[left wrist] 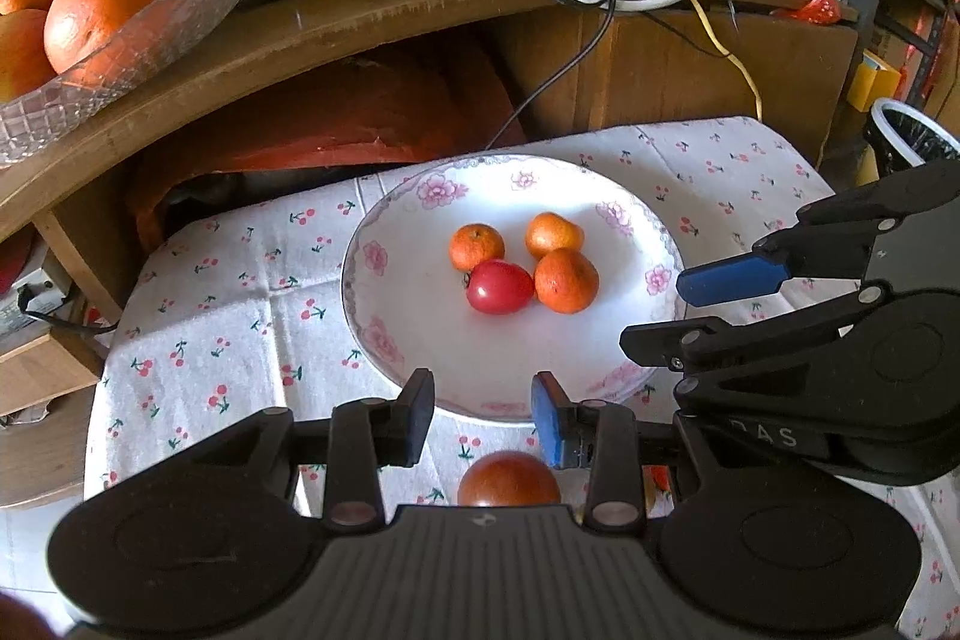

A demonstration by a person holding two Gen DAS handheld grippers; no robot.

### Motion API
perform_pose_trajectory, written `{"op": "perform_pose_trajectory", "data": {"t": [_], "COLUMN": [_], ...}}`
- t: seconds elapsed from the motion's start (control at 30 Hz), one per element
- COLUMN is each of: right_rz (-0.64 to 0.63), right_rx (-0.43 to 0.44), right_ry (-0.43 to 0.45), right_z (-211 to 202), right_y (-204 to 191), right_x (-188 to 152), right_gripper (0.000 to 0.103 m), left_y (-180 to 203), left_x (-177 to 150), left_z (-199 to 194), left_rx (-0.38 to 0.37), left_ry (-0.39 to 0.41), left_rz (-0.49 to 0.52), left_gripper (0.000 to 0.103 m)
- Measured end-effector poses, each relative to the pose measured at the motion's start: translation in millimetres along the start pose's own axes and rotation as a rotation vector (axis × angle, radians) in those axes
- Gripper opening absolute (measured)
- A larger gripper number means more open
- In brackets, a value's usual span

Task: Organize fruits
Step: 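Lift both open grippers away from the bowl toward the loose fruits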

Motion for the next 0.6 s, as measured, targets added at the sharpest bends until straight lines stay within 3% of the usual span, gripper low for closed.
{"op": "perform_pose_trajectory", "data": {"t": [0.6], "right_rz": [0.010], "right_rx": [0.009], "right_ry": [-0.024], "right_z": [-8.9], "right_y": [-5.0], "right_x": [-10.0], "right_gripper": [0.034], "left_y": [6.0], "left_x": [-7.4], "left_z": [-10.6], "left_rx": [-0.019], "left_ry": [-0.011], "left_rz": [0.033], "left_gripper": [0.043]}}
Point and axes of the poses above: each gripper's, at about its wrist camera, not at the fingertips, and z roughly the way its jaws point, y to its right, x to its top, the point moved 3 cm from there along z, roughly the way its jaws point, and after that the axes turned 8 degrees about z, right-handed, at the moved point
